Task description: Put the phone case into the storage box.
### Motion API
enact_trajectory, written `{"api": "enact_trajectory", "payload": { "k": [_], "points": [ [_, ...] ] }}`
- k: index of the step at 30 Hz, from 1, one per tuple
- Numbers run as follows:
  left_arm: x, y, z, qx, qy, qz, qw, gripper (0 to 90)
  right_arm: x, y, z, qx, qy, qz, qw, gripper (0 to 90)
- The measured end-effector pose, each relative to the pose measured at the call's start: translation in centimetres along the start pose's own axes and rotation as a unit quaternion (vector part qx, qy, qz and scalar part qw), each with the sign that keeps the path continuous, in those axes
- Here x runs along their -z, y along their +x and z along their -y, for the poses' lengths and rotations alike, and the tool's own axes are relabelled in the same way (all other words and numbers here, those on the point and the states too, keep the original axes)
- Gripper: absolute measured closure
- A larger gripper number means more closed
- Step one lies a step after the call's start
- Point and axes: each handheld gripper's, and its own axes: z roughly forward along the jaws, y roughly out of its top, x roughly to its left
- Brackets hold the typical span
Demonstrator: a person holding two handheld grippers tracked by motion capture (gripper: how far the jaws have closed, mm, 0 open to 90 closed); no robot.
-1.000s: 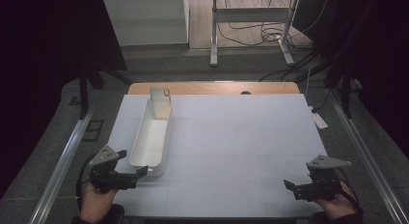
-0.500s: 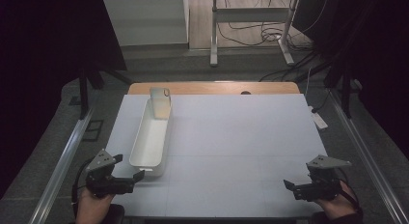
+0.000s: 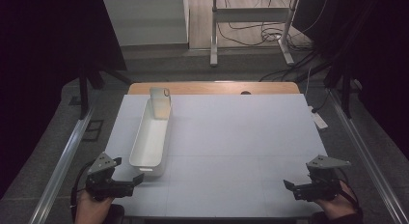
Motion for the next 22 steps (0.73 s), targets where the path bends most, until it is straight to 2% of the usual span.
{"api": "enact_trajectory", "payload": {
  "k": [9, 16, 22],
  "points": [
    [-0.32, 0.13, 0.26, 0.008, 0.014, 0.000, 0.9999, 1.5, 0.02, 0.04, 0.02, 0.001, 0.000, 0.001, 1.0000, 0.0],
    [-0.79, 0.11, 0.10, 0.007, 0.033, 0.001, 0.9994, 2.8, 0.03, 0.07, 0.03, 0.002, 0.001, 0.001, 1.0000, 0.0],
    [-0.86, 0.19, 0.05, 0.012, 0.034, 0.004, 0.9994, 3.3, 0.00, 0.04, 0.05, 0.002, 0.001, 0.001, 1.0000, 0.0]
  ]
}}
